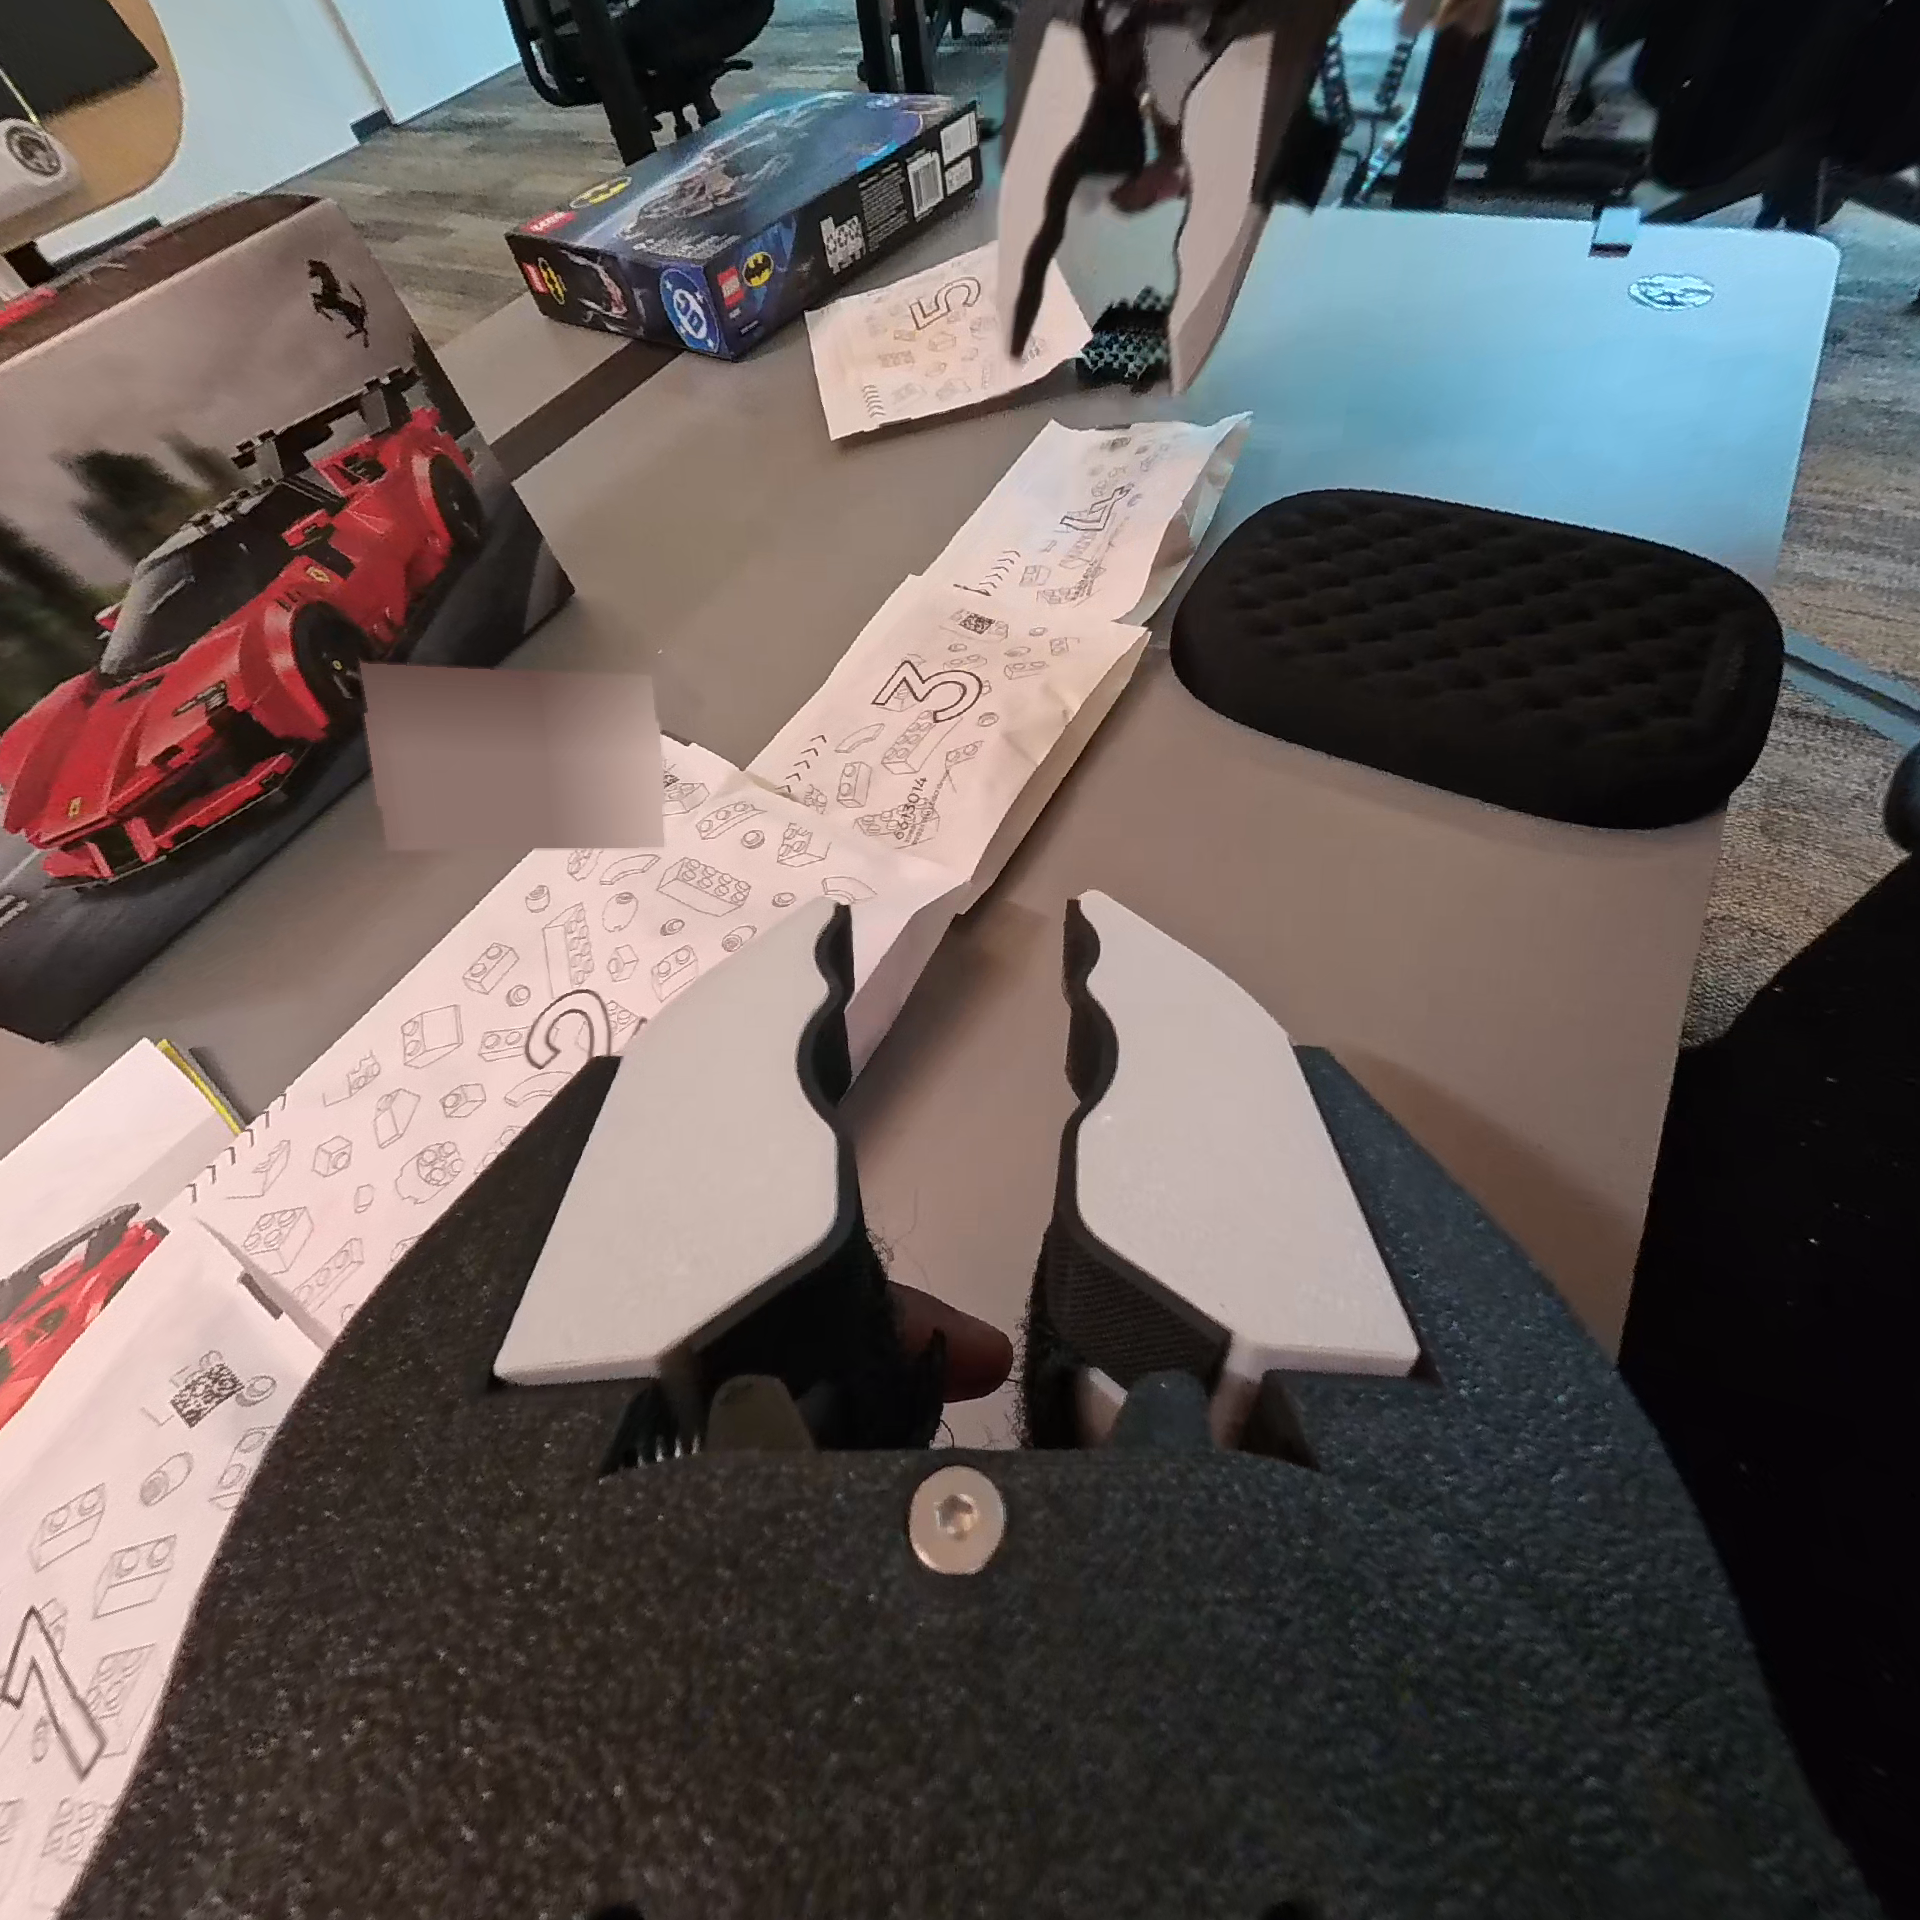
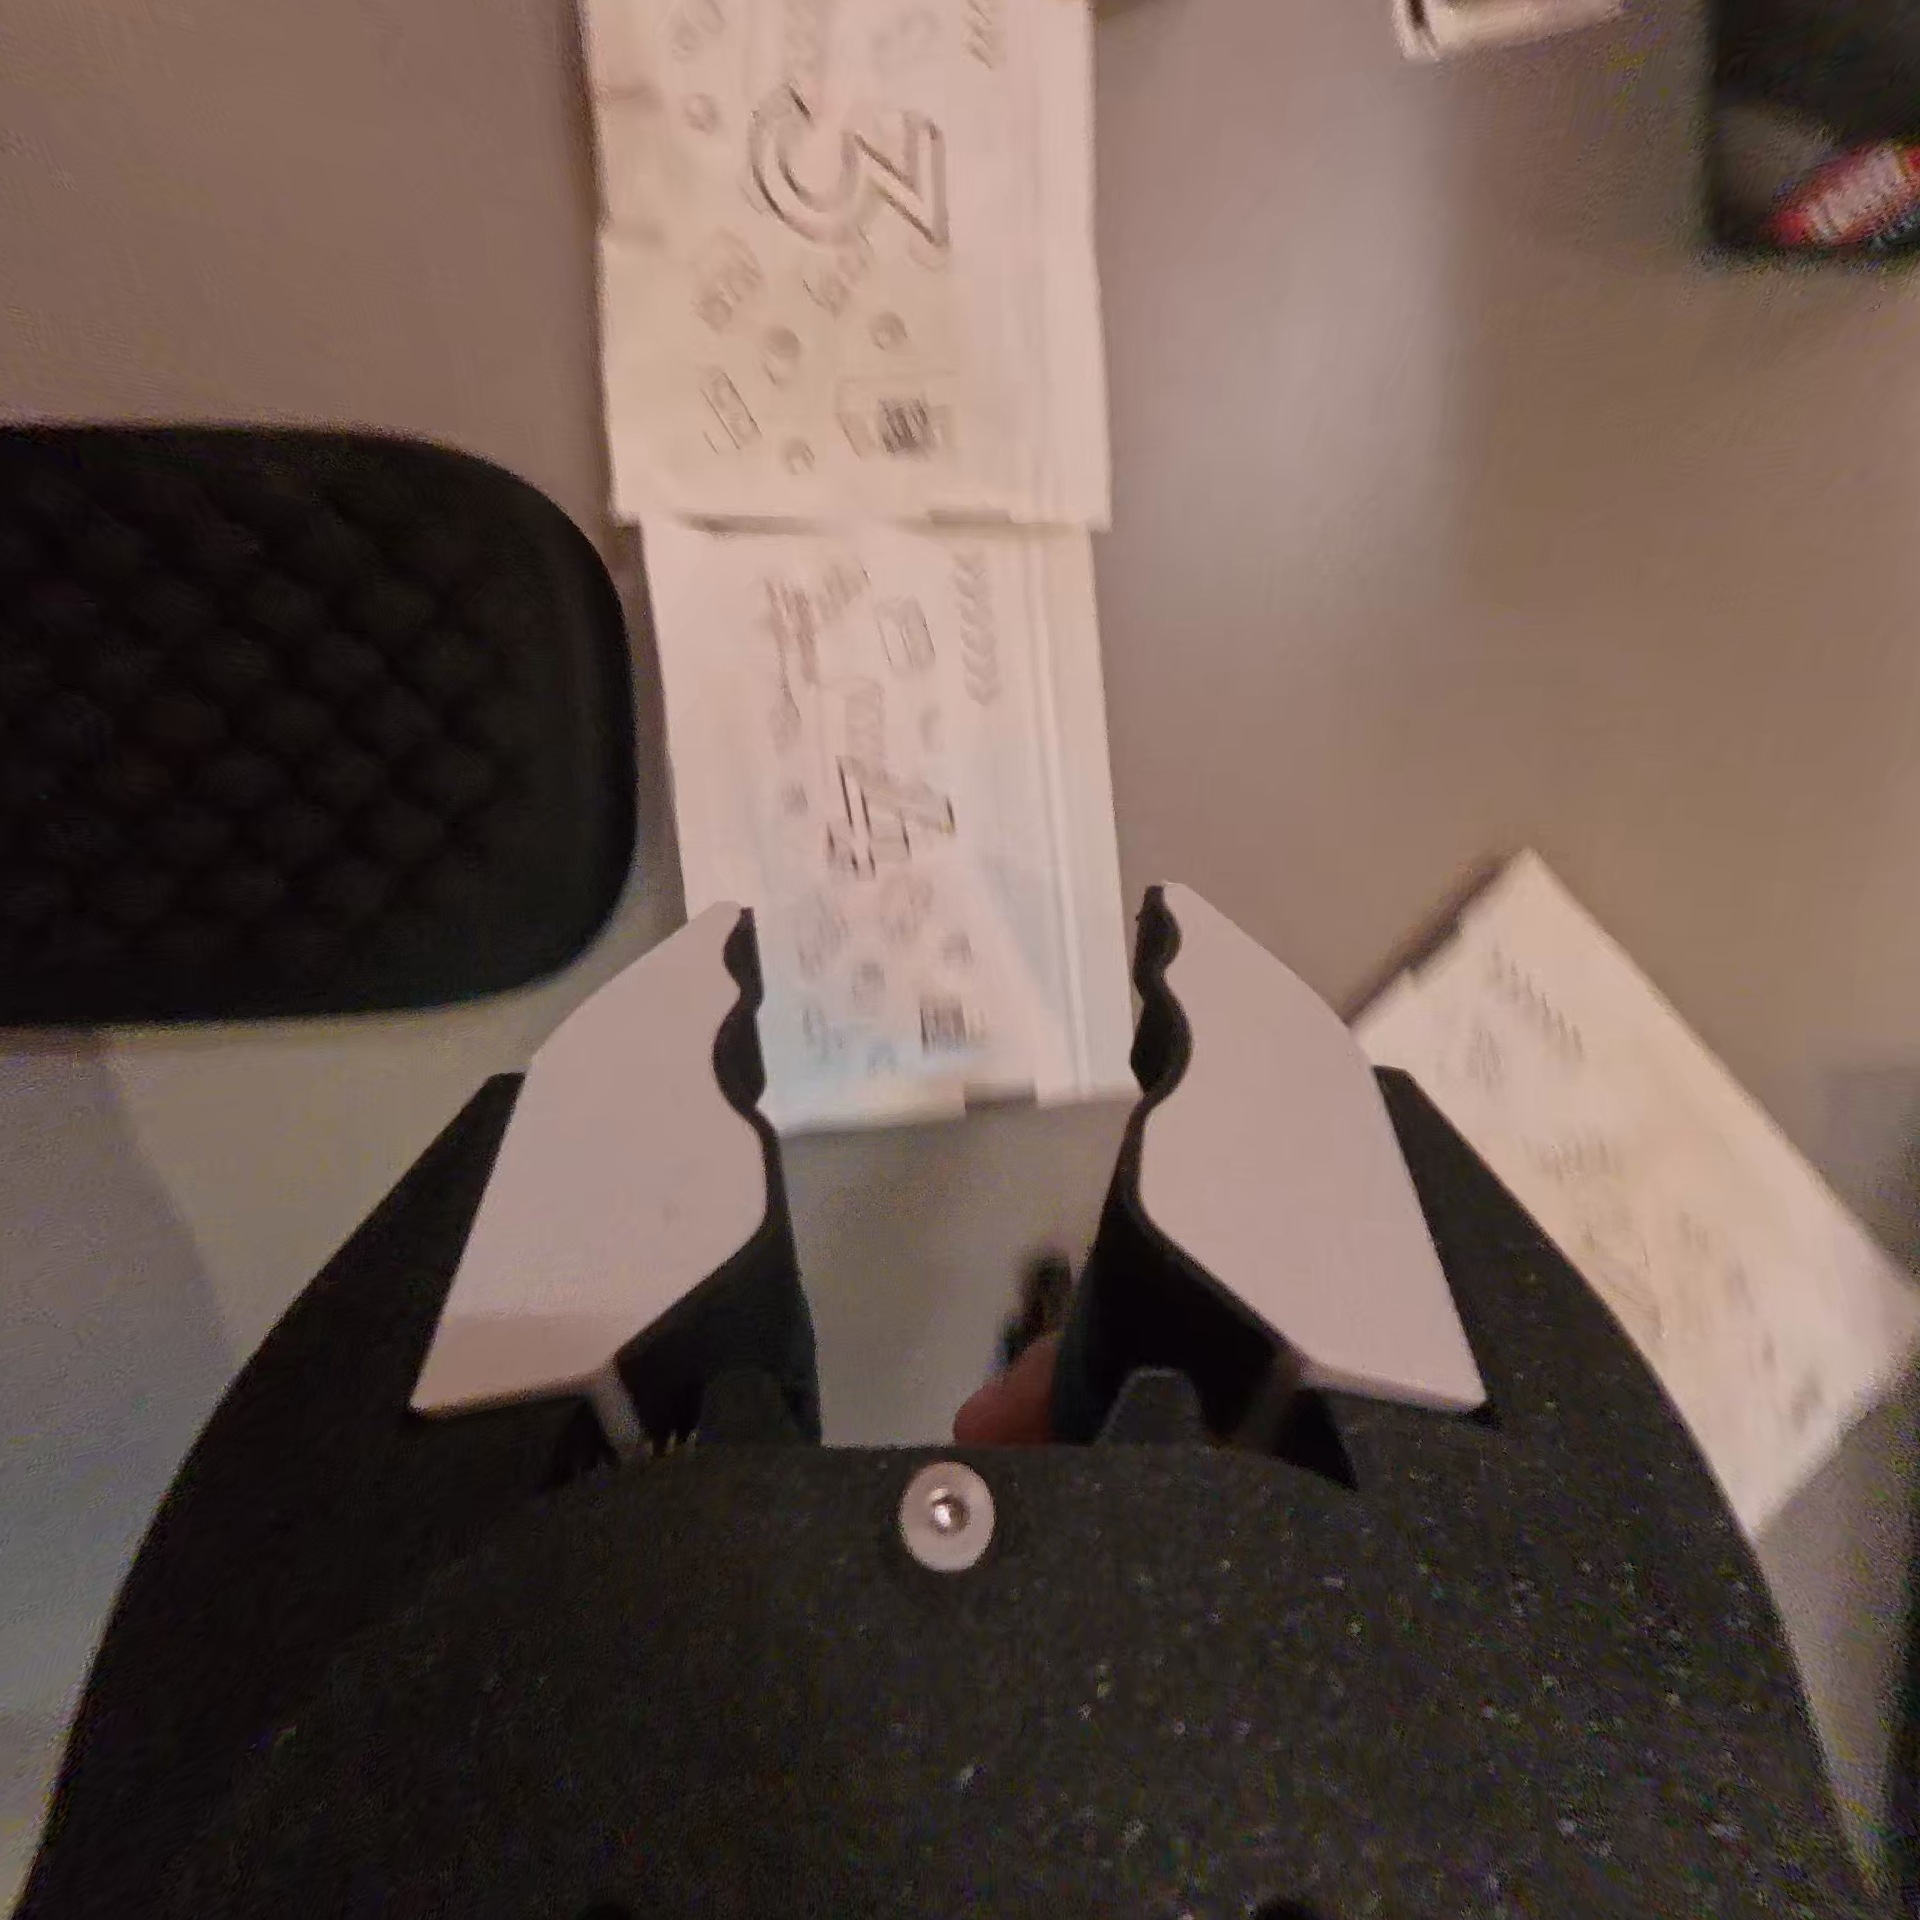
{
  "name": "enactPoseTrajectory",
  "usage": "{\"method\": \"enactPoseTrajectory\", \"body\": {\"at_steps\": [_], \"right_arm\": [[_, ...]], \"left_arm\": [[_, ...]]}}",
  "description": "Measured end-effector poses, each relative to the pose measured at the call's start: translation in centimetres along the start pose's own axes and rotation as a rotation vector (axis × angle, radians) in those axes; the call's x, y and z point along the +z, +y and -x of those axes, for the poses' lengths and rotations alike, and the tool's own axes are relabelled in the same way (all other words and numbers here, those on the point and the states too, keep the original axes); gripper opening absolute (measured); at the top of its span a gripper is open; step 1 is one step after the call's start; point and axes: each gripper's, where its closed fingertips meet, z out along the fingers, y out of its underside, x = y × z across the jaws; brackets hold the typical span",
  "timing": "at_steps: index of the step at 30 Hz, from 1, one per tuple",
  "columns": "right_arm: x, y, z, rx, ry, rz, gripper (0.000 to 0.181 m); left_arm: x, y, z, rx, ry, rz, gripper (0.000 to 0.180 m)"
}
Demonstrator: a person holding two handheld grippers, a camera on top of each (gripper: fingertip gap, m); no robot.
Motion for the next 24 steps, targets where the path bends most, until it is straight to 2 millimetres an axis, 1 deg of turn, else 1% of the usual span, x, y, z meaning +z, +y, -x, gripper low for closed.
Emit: {"method": "enactPoseTrajectory", "body": {"at_steps": [2, 3, 5, 6, 7, 8, 11, 13, 15, 17, 18, 21, 22, 23, 24], "right_arm": [[-2.1, 3.8, -0.8, 0.08, 0.067, 0.084, 0.082], [-2.8, 6.1, -1.2, 0.116, 0.093, 0.145, 0.083], [-3.4, 10.1, -1.6, 0.179, 0.113, 0.242, 0.086], [-3.5, 11.5, -1.7, 0.212, 0.108, 0.271, 0.089], [-3.4, 12.5, -1.9, 0.23, 0.109, 0.288, 0.091], [-3.2, 13.1, -2.1, 0.235, 0.107, 0.297, 0.092], [-2.8, 13.4, -3.3, 0.227, 0.105, 0.291, 0.091], [-2.5, 14.2, -3.7, 0.227, 0.07, 0.345, 0.09], [-2.2, 15.0, -3.8, 0.224, 0.035, 0.39, 0.084], [-2.2, 14.9, -4.1, 0.206, 0.028, 0.378, 0.073], [-2.2, 14.7, -4.1, 0.201, 0.02, 0.364, 0.061], [-2.4, 14.7, -3.4, 0.169, 0.021, 0.38, 0.061], [-2.7, 14.4, -3.2, 0.172, 0.024, 0.373, 0.061], [-3.1, 13.6, -2.9, 0.182, 0.02, 0.351, 0.061], [-3.6, 12.3, -2.6, 0.181, 0.02, 0.324, 0.061]], "left_arm": [[-0.1, 0.1, 0.2, -0.002, -0.001, -0.002, 0.039], [-0.1, 0.1, 0.2, -0.004, 0.0, -0.003, 0.039], [-0.1, 0.3, 0.4, -0.01, 0.001, -0.002, 0.039], [0.0, 0.4, 0.4, -0.014, 0.003, -0.002, 0.038], [0.1, 0.4, 0.4, -0.017, 0.007, -0.001, 0.039], [0.2, 0.5, 0.4, -0.015, 0.009, 0.002, 0.039], [0.1, 0.5, 0.3, 0.0, 0.005, 0.016, 0.039], [0.0, 0.3, 0.2, 0.012, 0.002, 0.021, 0.039], [-0.1, 0.2, 0.2, 0.017, -0.004, 0.022, 0.038], [-0.1, 0.2, 0.2, 0.013, -0.007, 0.019, 0.038], [-0.2, 0.1, 0.2, 0.012, -0.008, 0.018, 0.038], [-0.6, 0.1, 0.1, 0.007, -0.012, 0.007, 0.038], [-0.7, 0.2, 0.2, 0.001, -0.017, 0.008, 0.038], [-0.9, 0.4, 0.4, -0.005, -0.024, 0.01, 0.038], [-1.0, 0.5, 0.7, -0.013, -0.034, 0.009, 0.038]]}}
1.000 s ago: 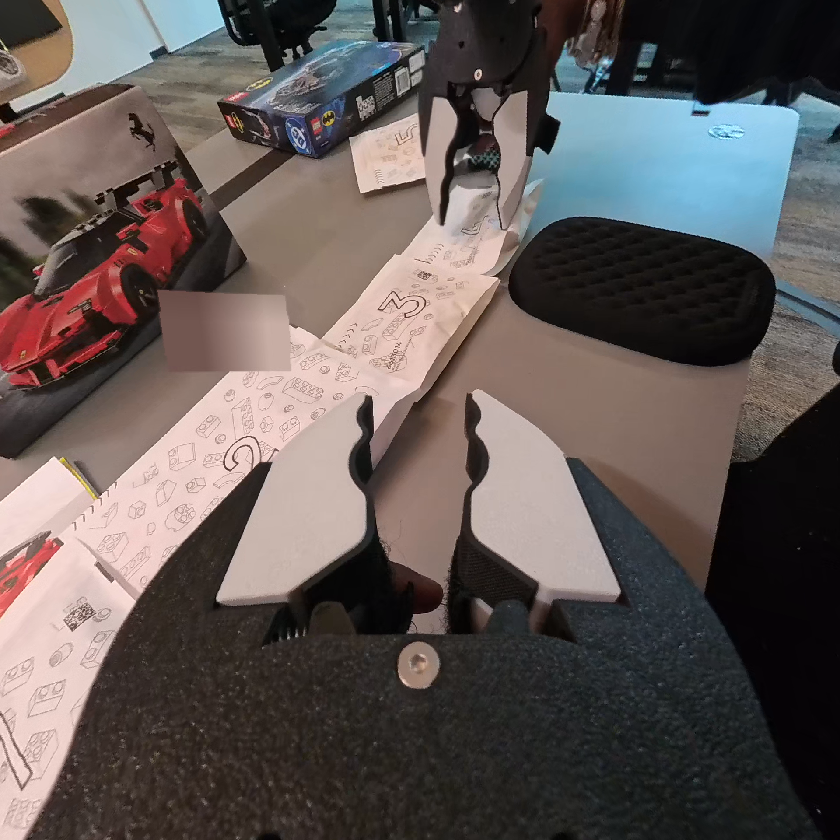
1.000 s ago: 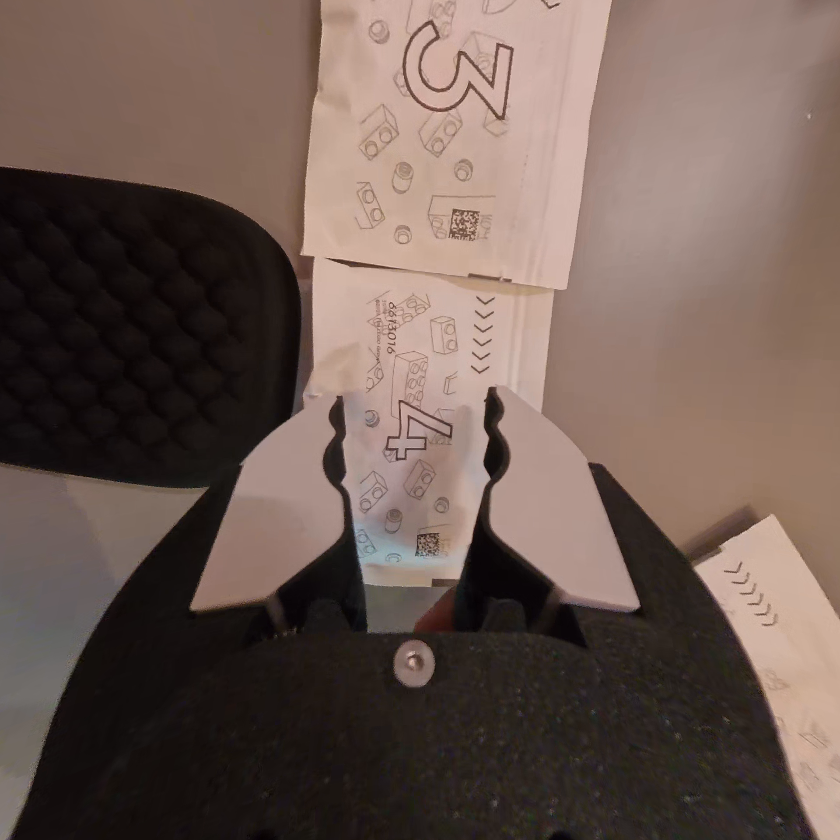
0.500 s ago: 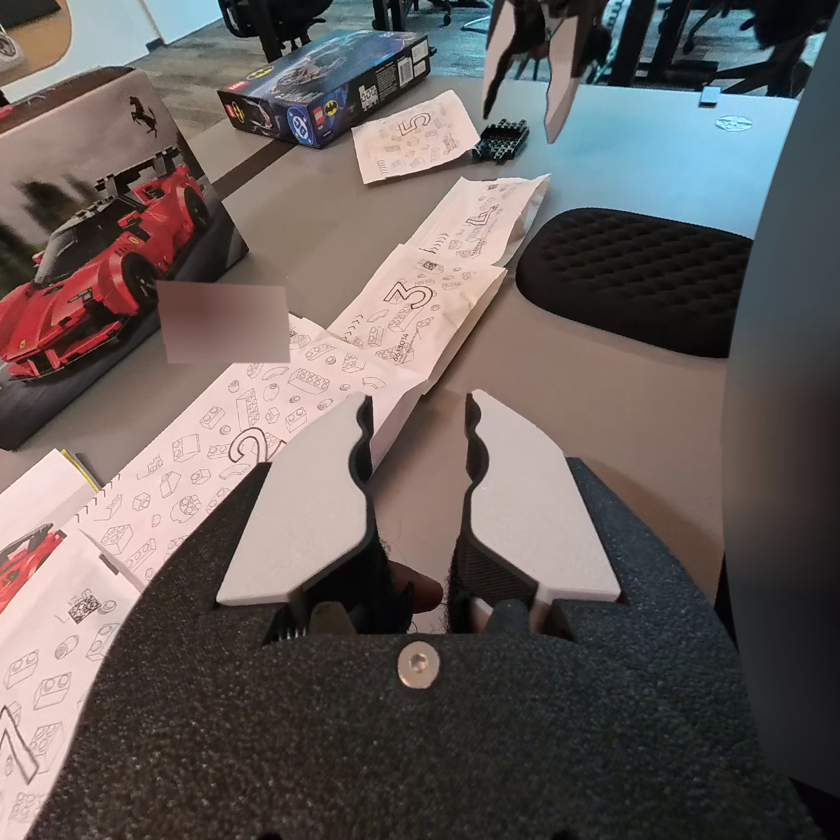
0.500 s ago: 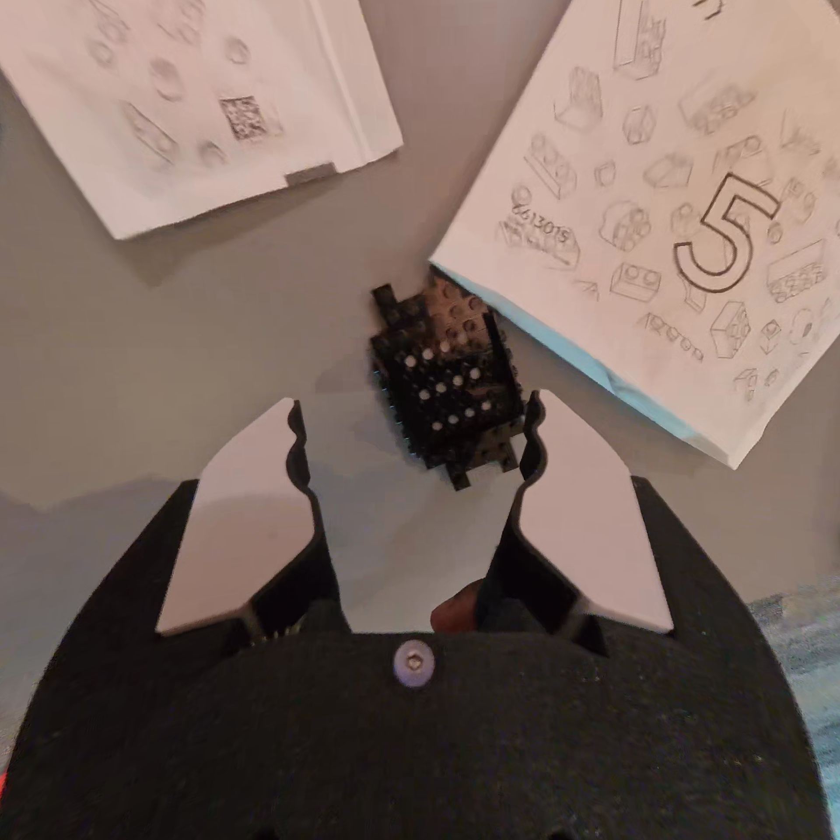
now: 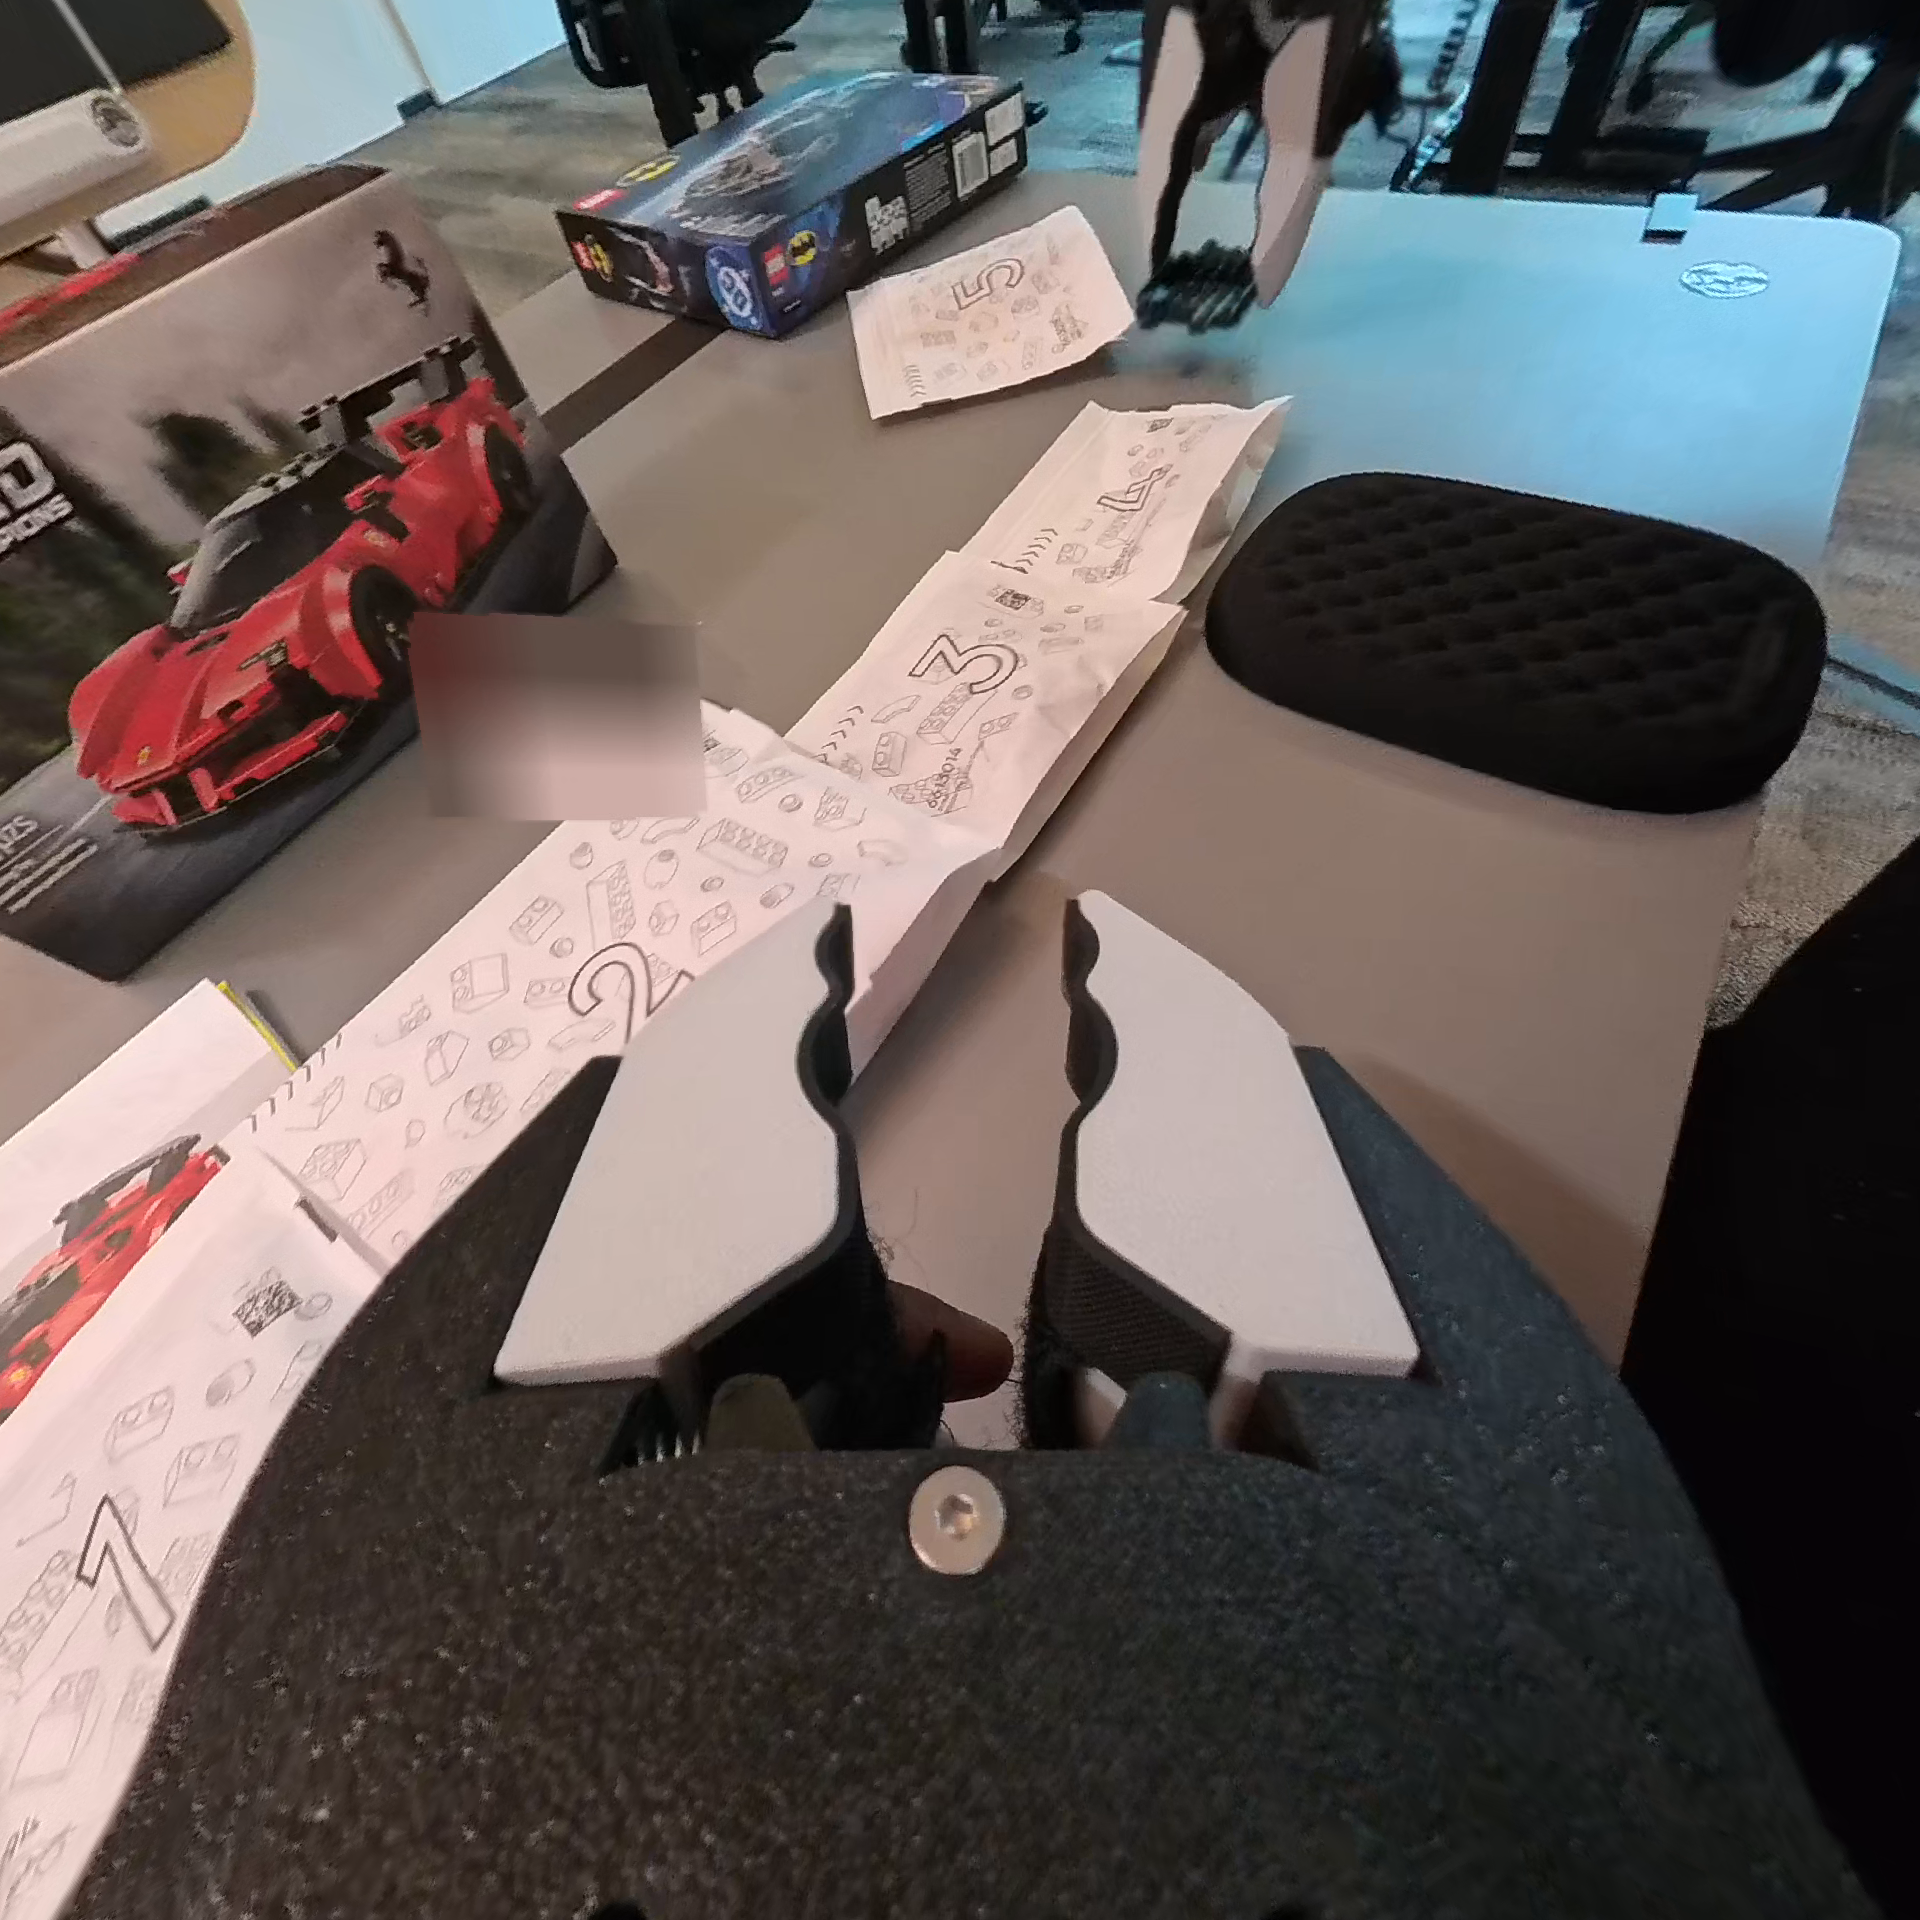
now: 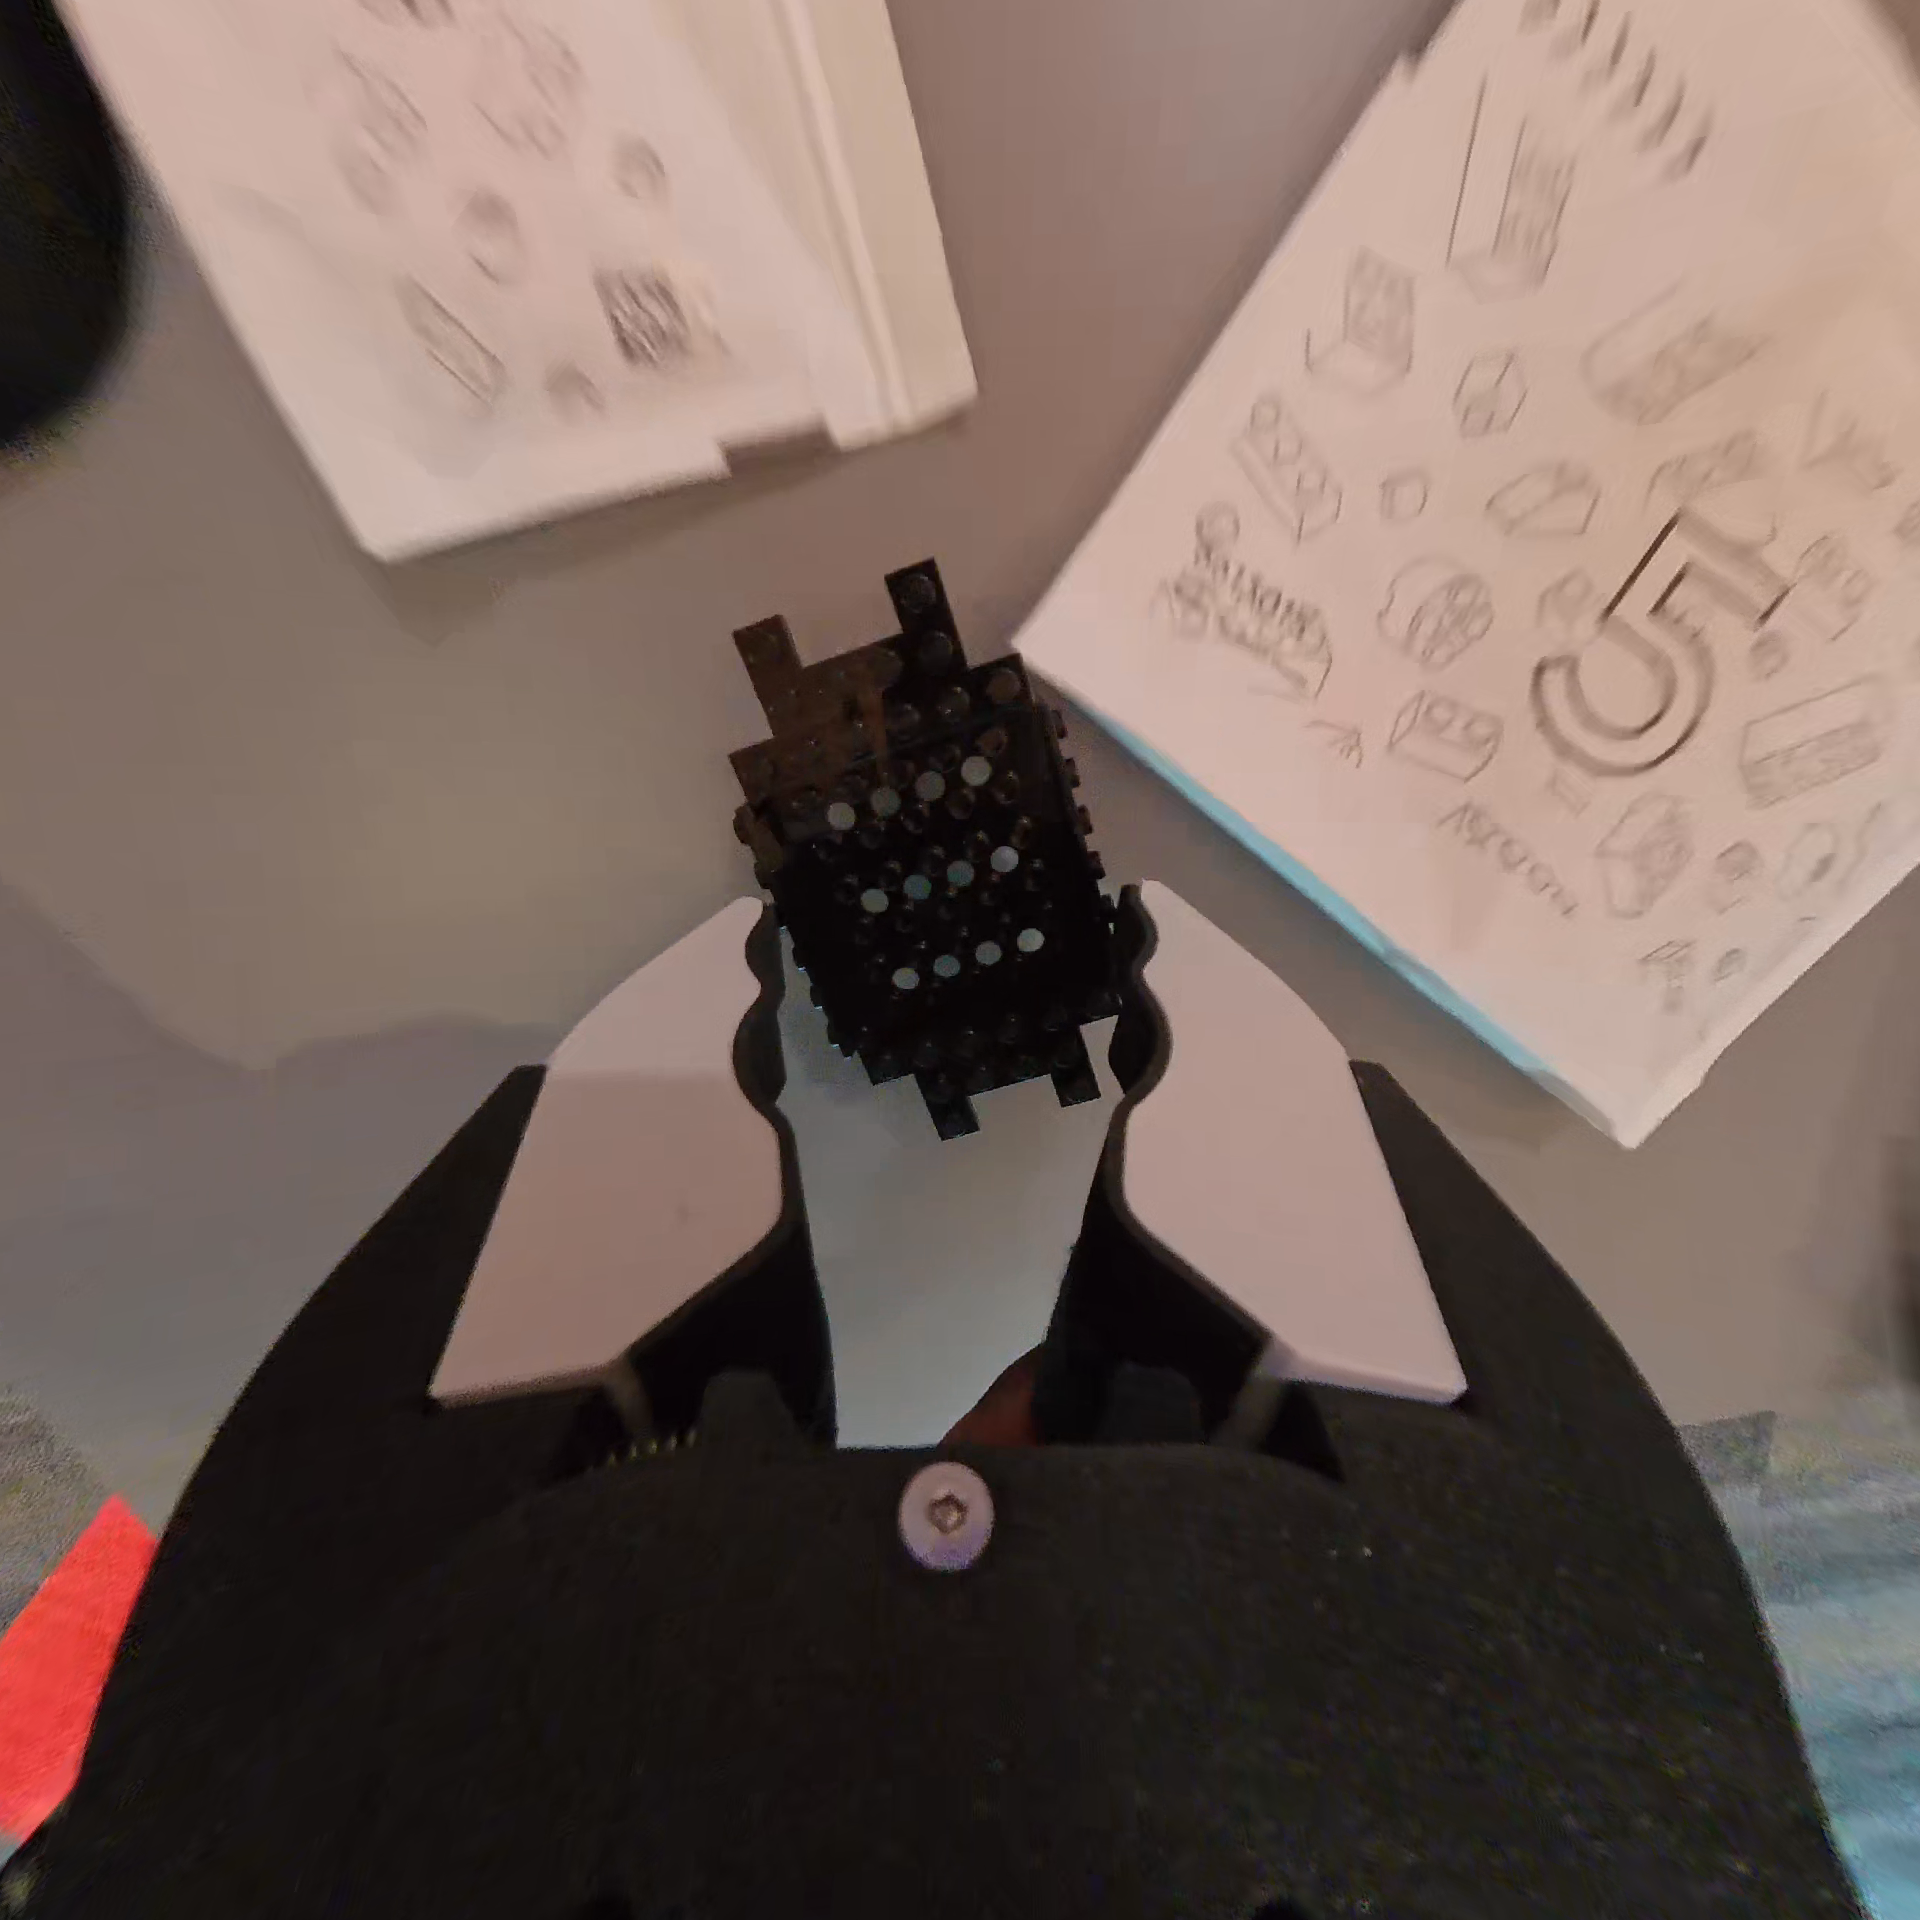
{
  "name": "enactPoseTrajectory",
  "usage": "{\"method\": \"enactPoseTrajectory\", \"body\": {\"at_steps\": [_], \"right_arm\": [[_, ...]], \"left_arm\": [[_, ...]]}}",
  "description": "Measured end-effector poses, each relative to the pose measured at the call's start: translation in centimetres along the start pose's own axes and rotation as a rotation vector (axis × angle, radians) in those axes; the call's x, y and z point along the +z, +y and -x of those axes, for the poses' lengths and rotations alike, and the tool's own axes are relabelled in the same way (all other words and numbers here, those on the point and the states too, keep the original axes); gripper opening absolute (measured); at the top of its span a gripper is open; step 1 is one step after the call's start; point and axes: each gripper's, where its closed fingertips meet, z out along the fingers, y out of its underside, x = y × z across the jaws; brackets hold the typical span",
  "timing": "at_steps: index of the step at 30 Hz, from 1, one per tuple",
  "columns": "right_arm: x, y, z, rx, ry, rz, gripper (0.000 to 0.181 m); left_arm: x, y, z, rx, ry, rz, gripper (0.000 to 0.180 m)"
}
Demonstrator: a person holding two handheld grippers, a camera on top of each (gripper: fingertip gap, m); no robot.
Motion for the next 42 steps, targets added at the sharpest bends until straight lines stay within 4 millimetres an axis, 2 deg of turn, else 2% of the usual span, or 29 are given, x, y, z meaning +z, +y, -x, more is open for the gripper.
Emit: {"method": "enactPoseTrajectory", "body": {"at_steps": [2, 5, 7, 9, 13, 16, 18, 21, 22, 23, 26, 28, 31, 33, 35, 38, 40, 42], "right_arm": [[-1.9, -2.9, 0.6, -0.039, 0.014, -0.055, 0.061], [-3.4, -9.8, 0.9, -0.108, 0.052, -0.173, 0.061], [-2.6, -14.1, 0.8, -0.12, 0.049, -0.216, 0.061], [-0.7, -17.2, 0.4, -0.121, 0.046, -0.194, 0.061], [2.9, -21.4, -1.2, -0.085, 0.055, -0.158, 0.061], [4.3, -23.7, -1.9, -0.045, 0.045, -0.193, 0.061], [5.0, -24.3, -2.4, -0.008, 0.039, -0.203, 0.061], [6.4, -24.1, -2.9, 0.024, 0.047, -0.184, 0.061], [6.8, -23.9, -3.1, 0.038, 0.053, -0.178, 0.068], [6.9, -23.6, -3.2, 0.052, 0.057, -0.17, 0.088], [5.0, -21.9, -4.0, 0.085, 0.078, -0.181, 0.104], [2.8, -19.7, -5.3, 0.111, 0.127, -0.165, 0.112], [0.0, -14.4, -7.4, 0.176, 0.171, -0.08, 0.122], [-0.7, -11.0, -7.6, 0.196, 0.122, -0.013, 0.129], [-0.9, -8.3, -7.7, 0.245, 0.096, 0.057, 0.133], [-0.7, -6.5, -8.6, 0.289, 0.204, 0.142, 0.134], [-0.1, -5.7, -8.3, 0.309, 0.172, 0.17, 0.137], [-0.1, -4.0, -9.3, 0.361, 0.131, 0.186, 0.141]], "left_arm": [[-0.3, 0.2, 0.4, -0.011, -0.005, 0.001, 0.039], [-0.8, 0.5, 1.1, -0.02, -0.031, 0.007, 0.039], [-1.0, 0.6, 1.6, -0.037, -0.049, 0.005, 0.041], [-1.2, 0.8, 2.1, -0.048, -0.06, 0.012, 0.044], [-2.2, 1.7, 3.6, -0.071, -0.12, 0.059, 0.055], [-3.5, 1.7, 4.2, -0.055, -0.16, 0.034, 0.065], [-4.0, 1.7, 4.3, -0.073, -0.167, 0.012, 0.074], [-4.4, 2.4, 4.8, -0.118, -0.184, 0.015, 0.095], [-4.6, 2.6, 5.1, -0.122, -0.195, 0.022, 0.1], [-4.7, 2.9, 5.4, -0.125, -0.211, 0.029, 0.103], [-4.9, 3.1, 6.1, -0.14, -0.23, 0.033, 0.108], [-5.0, 3.0, 6.3, -0.138, -0.237, 0.026, 0.108], [-5.2, 2.9, 6.9, -0.132, -0.253, 0.017, 0.106], [-5.1, 2.8, 7.1, -0.137, -0.251, 0.011, 0.105], [-5.0, 2.8, 7.2, -0.151, -0.255, 0.003, 0.104], [-4.7, 2.9, 7.3, -0.156, -0.271, 0.001, 0.102], [-4.3, 3.1, 7.1, -0.159, -0.262, 0.01, 0.101], [-3.9, 3.2, 7.0, -0.163, -0.245, 0.013, 0.1]]}}
